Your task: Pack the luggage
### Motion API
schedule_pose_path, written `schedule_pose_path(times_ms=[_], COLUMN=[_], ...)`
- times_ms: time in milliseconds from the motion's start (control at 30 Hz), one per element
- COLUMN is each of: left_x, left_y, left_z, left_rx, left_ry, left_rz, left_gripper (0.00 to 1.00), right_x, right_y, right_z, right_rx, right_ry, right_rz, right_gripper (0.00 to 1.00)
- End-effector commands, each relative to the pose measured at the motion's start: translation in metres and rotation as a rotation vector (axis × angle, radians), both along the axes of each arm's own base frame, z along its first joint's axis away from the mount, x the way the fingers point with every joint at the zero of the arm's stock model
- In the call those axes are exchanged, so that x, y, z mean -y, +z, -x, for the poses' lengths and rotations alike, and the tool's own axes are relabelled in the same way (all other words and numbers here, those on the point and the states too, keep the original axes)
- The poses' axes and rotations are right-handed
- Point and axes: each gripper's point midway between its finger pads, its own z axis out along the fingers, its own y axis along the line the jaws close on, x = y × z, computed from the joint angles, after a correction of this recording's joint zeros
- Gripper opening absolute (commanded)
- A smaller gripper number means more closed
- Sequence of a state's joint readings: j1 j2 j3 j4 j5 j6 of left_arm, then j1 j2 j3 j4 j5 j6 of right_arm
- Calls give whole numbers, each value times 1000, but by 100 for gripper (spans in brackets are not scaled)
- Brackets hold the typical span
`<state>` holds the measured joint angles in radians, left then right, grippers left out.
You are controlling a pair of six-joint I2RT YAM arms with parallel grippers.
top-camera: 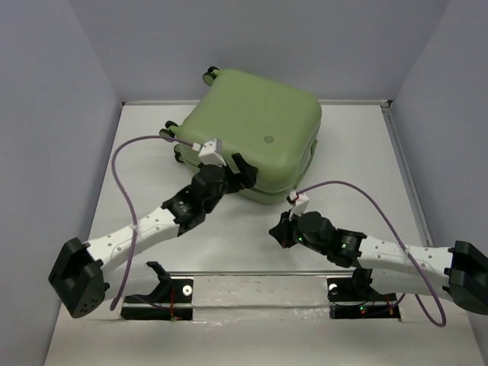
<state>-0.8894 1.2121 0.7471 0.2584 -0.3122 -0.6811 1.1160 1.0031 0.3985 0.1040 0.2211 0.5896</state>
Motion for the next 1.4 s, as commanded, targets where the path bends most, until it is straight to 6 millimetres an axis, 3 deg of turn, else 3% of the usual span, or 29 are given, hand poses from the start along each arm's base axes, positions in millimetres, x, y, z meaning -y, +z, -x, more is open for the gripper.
schedule_pose_path(times_ms=[0, 33, 67, 167, 200, 233, 267, 333, 367, 400, 500, 533, 700, 1067, 1233, 1367], left_x=[-88, -84, -121, -157, -180, -190, -212, -225, -229, -238, -244, -247, -246, -246, -251, -253], left_y=[70, 66, 69, 70, 77, 71, 70, 76, 62, 64, 65, 75, 62, 45, 58, 55], left_z=[-40, -36, -53, -69, -79, -87, -97, -111, -122, -131, -151, -158, -183, -212, -217, -222], left_rx=[61, 37, 39, 7, 11, -13, -23, -32, -77, -75, -85, -55, -90, -93, -21, -16], left_ry=[199, 164, 251, 266, 279, 291, 346, 352, 366, 387, 394, 402, 396, 425, 456, 478], left_rz=[117, 115, 122, 155, 198, 210, 222, 250, 255, 282, 304, 309, 332, 464, 538, 598], left_gripper=[99, 99, 99, 99, 99, 99, 99, 99, 99, 99, 99, 99, 99, 99, 99, 96], right_x=[1, 1, 2, 6, 10, 10, 12, 13, 14, 15, 15, 14, 15, 16, 18, 17], right_y=[46, 49, 50, 57, 56, 56, 60, 58, 59, 61, 57, 56, 44, 32, 32, 29], right_z=[-31, -33, -34, -33, -34, -33, -31, -27, -26, -24, -19, -18, -16, -12, -14, -15], right_rx=[117, 126, 132, 143, 143, 141, 150, 145, 146, 151, 144, 141, 117, 89, 92, 86], right_ry=[-70, -71, -73, -67, -71, -66, -63, -44, -39, -36, -9, 0, 7, 6, -11, -14], right_rz=[-64, -60, -51, -54, -45, -48, -58, -59, -63, -71, -66, -68, -44, -47, -45, -35], right_gripper=[7, 7, 7, 7, 7, 7, 7, 7, 7, 7, 7, 7, 7, 7, 7, 7])
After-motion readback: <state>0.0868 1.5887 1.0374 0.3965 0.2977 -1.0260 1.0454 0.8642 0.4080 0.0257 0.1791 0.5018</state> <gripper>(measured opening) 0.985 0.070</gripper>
